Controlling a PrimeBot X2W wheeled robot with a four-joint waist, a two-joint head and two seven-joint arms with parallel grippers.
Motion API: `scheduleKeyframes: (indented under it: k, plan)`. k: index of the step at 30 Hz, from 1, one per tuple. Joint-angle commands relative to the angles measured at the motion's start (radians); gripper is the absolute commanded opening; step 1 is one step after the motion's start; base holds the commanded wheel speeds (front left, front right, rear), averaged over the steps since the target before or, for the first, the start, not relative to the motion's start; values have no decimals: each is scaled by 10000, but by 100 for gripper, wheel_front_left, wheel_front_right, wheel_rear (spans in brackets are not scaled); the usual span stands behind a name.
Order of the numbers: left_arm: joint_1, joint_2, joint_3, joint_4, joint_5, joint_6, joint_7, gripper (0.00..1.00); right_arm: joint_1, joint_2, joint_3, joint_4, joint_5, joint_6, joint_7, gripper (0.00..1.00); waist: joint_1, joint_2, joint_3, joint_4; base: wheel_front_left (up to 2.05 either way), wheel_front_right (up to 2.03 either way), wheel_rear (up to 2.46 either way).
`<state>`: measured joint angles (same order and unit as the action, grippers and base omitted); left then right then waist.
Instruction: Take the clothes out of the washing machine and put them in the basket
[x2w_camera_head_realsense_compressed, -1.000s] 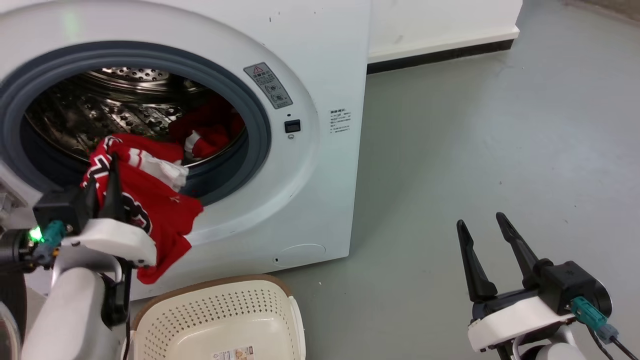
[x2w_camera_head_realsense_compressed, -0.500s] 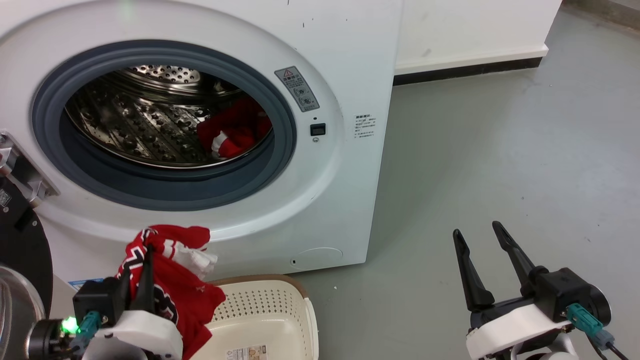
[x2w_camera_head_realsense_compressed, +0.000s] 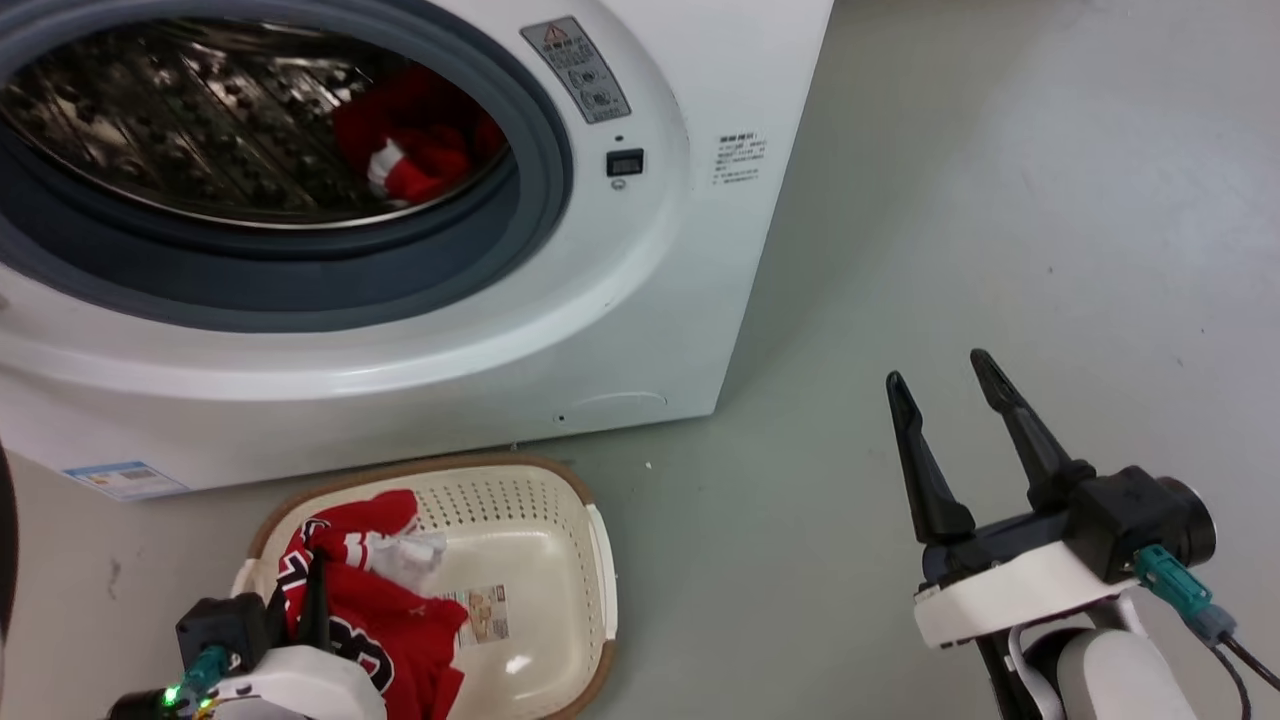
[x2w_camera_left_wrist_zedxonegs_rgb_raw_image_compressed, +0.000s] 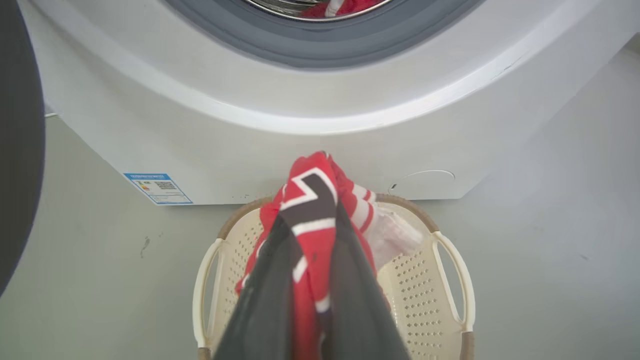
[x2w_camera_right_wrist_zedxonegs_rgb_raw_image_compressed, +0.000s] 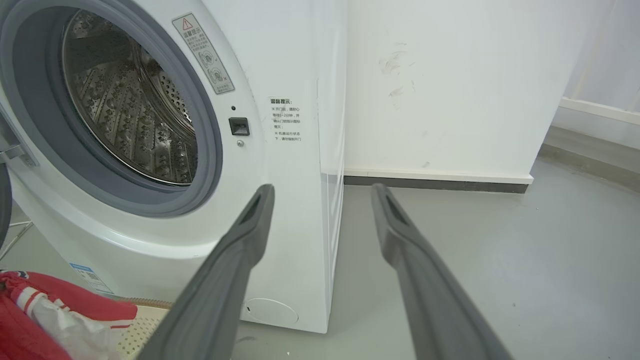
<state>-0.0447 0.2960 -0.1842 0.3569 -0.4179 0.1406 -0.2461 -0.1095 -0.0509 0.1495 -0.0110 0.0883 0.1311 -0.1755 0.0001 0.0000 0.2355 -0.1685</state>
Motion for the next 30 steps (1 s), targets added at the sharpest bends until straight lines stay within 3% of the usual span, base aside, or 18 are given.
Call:
scheduleKeyframes:
  k: [1,16,30]
  plan:
    - [-237,-22,55,89,-4,-33,-73,0,-178,15,20,-27,15,-7,-38,100,-1,0,717,-275,0,0,0]
    - [-2914,-16,888,3590,423,-783,-211,0,-1643,16,347,139,384,-7,-622,100,-1,0,3777,-1208,0,0,0]
    - [-4784,-314,610,7761,516,-1555,-61,0,-2143,16,698,386,608,-7,-866,100,-1,0,4819,-1685,0,0,0]
